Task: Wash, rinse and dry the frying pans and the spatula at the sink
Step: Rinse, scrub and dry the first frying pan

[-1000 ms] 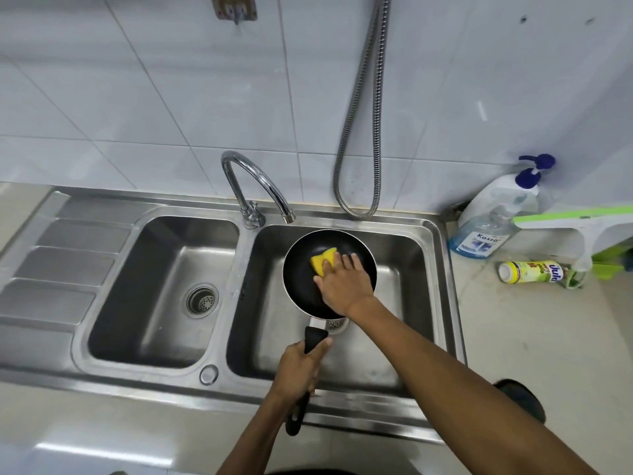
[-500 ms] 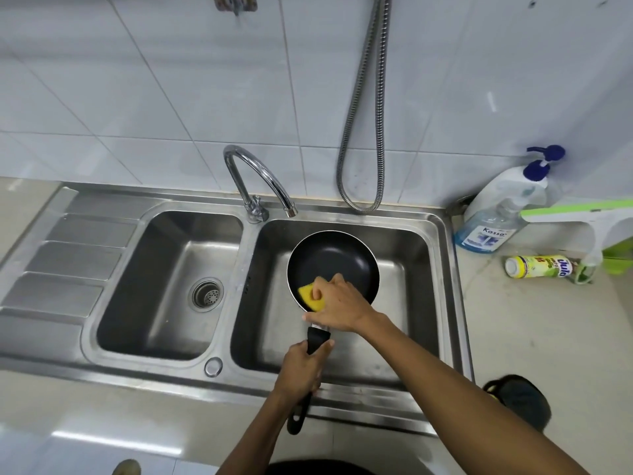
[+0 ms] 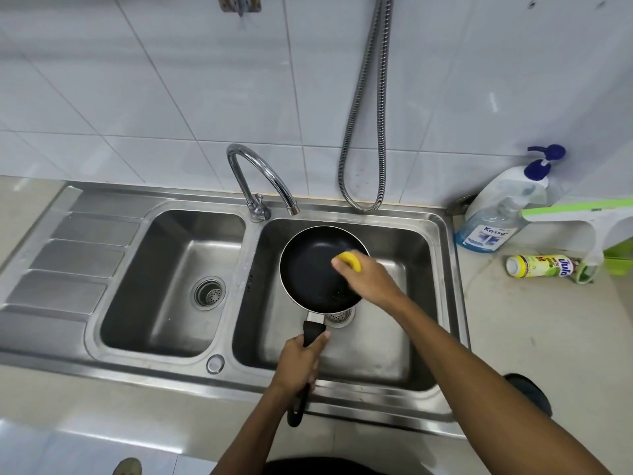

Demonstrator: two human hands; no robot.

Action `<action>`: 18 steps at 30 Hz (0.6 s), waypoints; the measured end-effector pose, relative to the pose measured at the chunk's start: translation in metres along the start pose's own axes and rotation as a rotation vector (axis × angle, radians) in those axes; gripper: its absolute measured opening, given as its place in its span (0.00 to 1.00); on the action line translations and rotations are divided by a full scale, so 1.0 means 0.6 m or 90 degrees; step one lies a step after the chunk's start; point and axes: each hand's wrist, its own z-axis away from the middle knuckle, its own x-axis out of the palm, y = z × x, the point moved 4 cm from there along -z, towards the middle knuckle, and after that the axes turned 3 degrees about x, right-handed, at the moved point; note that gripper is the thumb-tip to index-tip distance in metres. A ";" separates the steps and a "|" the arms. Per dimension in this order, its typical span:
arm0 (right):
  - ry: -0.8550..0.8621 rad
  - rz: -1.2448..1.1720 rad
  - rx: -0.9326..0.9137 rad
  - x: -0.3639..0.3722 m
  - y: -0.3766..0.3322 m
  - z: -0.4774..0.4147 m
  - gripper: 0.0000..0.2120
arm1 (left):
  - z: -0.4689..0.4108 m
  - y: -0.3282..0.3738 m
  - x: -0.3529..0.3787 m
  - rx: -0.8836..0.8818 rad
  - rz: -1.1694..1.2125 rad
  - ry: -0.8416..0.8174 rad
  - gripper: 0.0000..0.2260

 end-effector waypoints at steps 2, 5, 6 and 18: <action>0.101 -0.007 0.019 -0.027 0.006 -0.002 0.23 | -0.001 -0.002 -0.008 0.000 0.013 0.016 0.18; 0.187 0.031 0.047 -0.040 0.023 -0.003 0.29 | -0.004 -0.007 -0.020 0.002 0.026 0.044 0.19; 0.189 0.051 0.053 -0.036 0.030 -0.006 0.31 | -0.004 -0.009 -0.024 0.002 0.028 0.049 0.19; 0.205 0.217 0.067 0.004 0.061 -0.036 0.26 | 0.001 -0.012 -0.046 0.019 0.028 0.083 0.23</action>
